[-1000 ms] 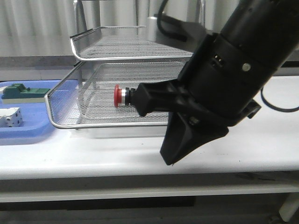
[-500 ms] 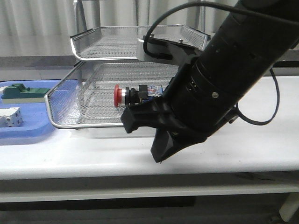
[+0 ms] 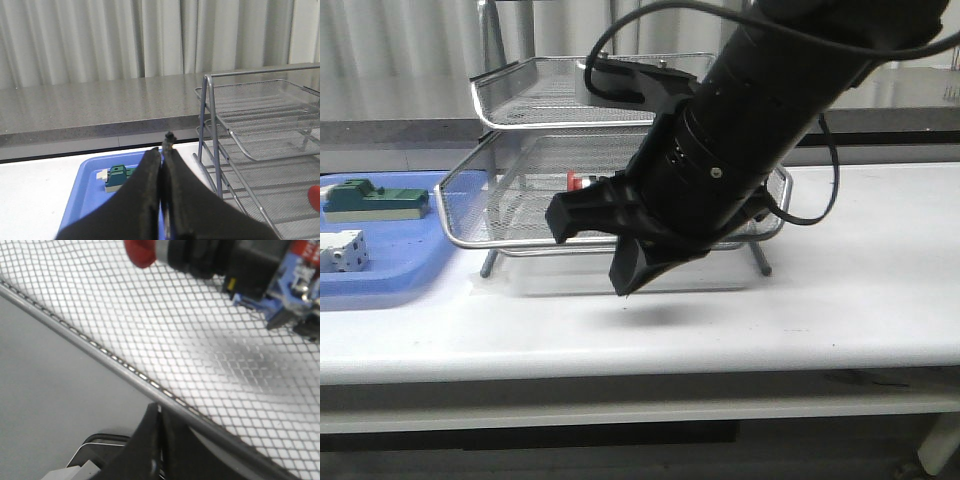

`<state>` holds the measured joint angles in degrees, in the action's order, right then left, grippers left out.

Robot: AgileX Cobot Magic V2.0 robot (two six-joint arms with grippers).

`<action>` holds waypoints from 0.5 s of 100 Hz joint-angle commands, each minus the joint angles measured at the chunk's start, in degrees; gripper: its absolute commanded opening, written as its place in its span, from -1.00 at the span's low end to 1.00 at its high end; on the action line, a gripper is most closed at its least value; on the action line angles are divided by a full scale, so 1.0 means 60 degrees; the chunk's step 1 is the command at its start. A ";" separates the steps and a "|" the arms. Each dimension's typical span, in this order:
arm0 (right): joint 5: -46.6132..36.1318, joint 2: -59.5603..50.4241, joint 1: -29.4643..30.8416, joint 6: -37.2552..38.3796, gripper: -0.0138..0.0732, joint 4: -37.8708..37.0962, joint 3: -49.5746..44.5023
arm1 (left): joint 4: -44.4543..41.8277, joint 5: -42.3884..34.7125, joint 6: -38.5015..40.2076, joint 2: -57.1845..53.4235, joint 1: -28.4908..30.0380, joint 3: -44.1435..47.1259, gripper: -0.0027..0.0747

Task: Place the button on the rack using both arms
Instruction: 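Push the middle tier back into the rack with the right gripper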

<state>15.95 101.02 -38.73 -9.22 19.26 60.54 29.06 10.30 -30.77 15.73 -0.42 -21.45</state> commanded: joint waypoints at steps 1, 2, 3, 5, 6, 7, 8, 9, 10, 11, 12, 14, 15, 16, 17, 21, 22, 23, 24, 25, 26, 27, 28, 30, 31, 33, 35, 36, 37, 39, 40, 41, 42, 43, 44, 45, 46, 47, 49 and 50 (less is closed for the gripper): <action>-0.0290 -0.0137 0.0267 -0.0077 -0.83 -0.0110 0.0676 | 0.0148 -0.0607 0.0093 0.0068 0.0021 -0.0276 -0.98; -0.0289 -0.0089 0.0280 -0.0077 -0.83 -0.0119 0.0708 | 0.0148 -0.0607 0.0093 0.0068 0.0021 -0.0276 -0.98; -0.0268 -0.0050 0.0314 -0.0077 -0.83 -0.0153 0.0777 | 0.0148 -0.0607 0.0093 0.0068 0.0021 -0.0276 -0.98; -0.0244 -0.0011 0.0351 -0.0077 -0.83 -0.0186 0.0843 | 0.0148 -0.0607 0.0093 0.0068 0.0021 -0.0276 -0.98; -0.0243 0.0013 0.0379 -0.0077 -0.83 -0.0219 0.0904 | 0.0148 -0.0607 0.0093 0.0068 0.0021 -0.0276 -0.98; -0.0243 0.0062 0.0393 -0.0077 -0.83 -0.0237 0.0936 | 0.0148 -0.0607 0.0093 0.0068 0.0021 -0.0276 -0.98; -0.0243 0.0083 0.0422 -0.0077 -0.83 -0.0285 0.1007 | 0.0148 -0.0607 0.0093 0.0068 0.0021 -0.0276 -0.98; -0.0232 0.0113 0.0450 -0.0077 -0.83 -0.0332 0.1073 | 0.0148 -0.0607 0.0093 0.0068 0.0021 -0.0276 -0.98; -0.0234 0.0126 0.0450 -0.0077 -0.83 -0.0332 0.1073 | 0.0148 -0.0607 0.0093 0.0068 0.0021 -0.0276 -0.98; -0.0234 0.0173 0.0478 -0.0077 -0.83 -0.0377 0.1135 | 0.0148 -0.0607 0.0093 0.0068 0.0021 -0.0276 -0.98; -0.0234 0.0199 0.0494 -0.0077 -0.83 -0.0400 0.1167 | 0.0148 -0.0607 0.0093 0.0068 0.0021 -0.0276 -0.98; -0.0234 0.0256 0.0540 -0.0077 -0.83 -0.0462 0.1264 | 0.0148 -0.0607 0.0093 0.0068 0.0021 -0.0276 -0.98; -0.0234 0.0275 0.0569 -0.0077 -0.83 -0.0497 0.1335 | 0.0148 -0.0607 0.0093 0.0068 0.0021 -0.0276 -0.98; -0.0234 0.0310 0.0585 -0.0077 -0.83 -0.0519 0.1368 | 0.0148 -0.0607 0.0093 0.0068 0.0021 -0.0276 -0.98; -0.0234 0.0330 0.0602 -0.0077 -0.83 -0.0535 0.1400 | 0.0148 -0.0607 0.0093 0.0068 0.0021 -0.0276 -0.98; -0.0234 0.0459 0.0706 -0.0077 -0.83 -0.0614 0.1597 | 0.0148 -0.0607 0.0093 0.0068 0.0021 -0.0276 -0.98; -0.0223 0.0479 0.0740 -0.0077 -0.83 -0.0638 0.1664 | 0.0148 -0.0607 0.0093 0.0068 0.0021 -0.0276 -0.98; -0.0223 0.0524 0.0775 -0.0077 -0.83 -0.0664 0.1726 | 0.0148 -0.0607 0.0093 0.0068 0.0021 -0.0276 -0.98; -0.0214 0.0549 0.0775 -0.0077 -0.83 -0.0664 0.1726 | 0.0148 -0.0607 0.0093 0.0068 0.0021 -0.0276 -0.98; -0.0214 0.0591 0.0812 -0.0077 -0.83 -0.0690 0.1787 | 0.0148 -0.0607 0.0093 0.0068 0.0021 -0.0276 -0.98; -0.0205 0.0610 0.0827 -0.0077 -0.83 -0.0691 0.1818 | 0.0148 -0.0607 0.0093 0.0068 0.0021 -0.0276 -0.98; -0.0205 0.0646 0.0855 -0.0077 -0.83 -0.0724 0.1878 | 0.0148 -0.0607 0.0093 0.0068 0.0021 -0.0276 -0.98; -0.0205 0.0665 0.0872 -0.0077 -0.83 -0.0742 0.1907 | 0.0148 -0.0607 0.0093 0.0068 0.0021 -0.0276 -0.98; -0.0205 0.0718 0.0922 -0.0077 -0.83 -0.0775 0.1985 | 0.0148 -0.0607 0.0093 0.0068 0.0021 -0.0276 -0.98; -0.0205 0.0755 0.0944 -0.0077 -0.83 -0.0788 0.2032 | 0.0148 -0.0607 0.0093 0.0068 0.0021 -0.0276 -0.98; -0.0205 0.0787 0.0989 -0.0077 -0.83 -0.0833 0.2104 | 0.0148 -0.0607 0.0093 0.0068 0.0021 -0.0276 -0.98; -0.0205 0.0816 0.1019 -0.0077 -0.83 -0.0849 0.2146 | 0.0148 -0.0607 0.0093 0.0068 0.0021 -0.0276 -0.98; -0.0205 0.0834 0.1032 -0.0077 -0.83 -0.0850 0.2189 | 0.0148 -0.0607 0.0093 0.0068 0.0021 -0.0276 -0.98; -0.0205 0.0849 0.1043 -0.0077 -0.83 -0.0862 0.2210 | 0.0148 -0.0607 0.0093 0.0068 0.0021 -0.0276 -0.98; -0.0205 0.0860 0.1085 -0.0077 -0.83 -0.0886 0.2261 | 0.0148 -0.0607 0.0093 0.0068 0.0021 -0.0276 -0.98; -0.0205 0.0880 0.1099 -0.0077 -0.83 -0.0887 0.2279 | 0.0148 -0.0607 0.0093 0.0068 0.0021 -0.0276 -0.98; -0.0205 0.0882 0.1121 -0.0077 -0.83 -0.0887 0.2317 | 0.0148 -0.0607 0.0093 0.0068 0.0021 -0.0276 -0.98; -0.0205 0.0905 0.1122 -0.0077 -0.83 -0.0887 0.2334 | 0.0148 -0.0607 0.0093 0.0068 0.0021 -0.0276 -0.98; -0.0205 0.0912 0.1136 -0.0077 -0.83 -0.0887 0.2371 | 0.0148 -0.0607 0.0093 0.0068 0.0021 -0.0276 -0.98; -0.0205 0.0927 0.1149 -0.0077 -0.83 -0.0887 0.2389 | 0.0148 -0.0607 0.0093 0.0068 0.0021 -0.0276 -0.98; -0.0205 0.0927 0.1159 -0.0077 -0.83 -0.0887 0.2407 | 0.0148 -0.0607 0.0093 0.0068 0.0021 -0.0276 -0.98; -0.0205 0.0927 0.1181 -0.0077 -0.83 -0.0887 0.2443 | 0.0148 -0.0607 0.0093 0.0068 0.0021 -0.0276 -0.98; -0.0205 0.0927 0.1192 -0.0077 -0.83 -0.0887 0.2462 | 0.0148 -0.0607 0.0093 0.0068 0.0021 -0.0276 -0.98; -0.0196 0.0941 0.1210 -0.0077 -0.83 -0.0887 0.2517 | 0.0148 -0.0607 0.0093 0.0068 0.0021 -0.0276 -0.98; -0.0196 0.0941 0.1220 -0.0077 -0.83 -0.0895 0.2550 | 0.0148 -0.0607 0.0093 0.0068 0.0021 -0.0276 -0.98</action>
<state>18.06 109.25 -32.30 -9.22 14.61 72.81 29.06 10.30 -30.77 15.73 -0.42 -21.45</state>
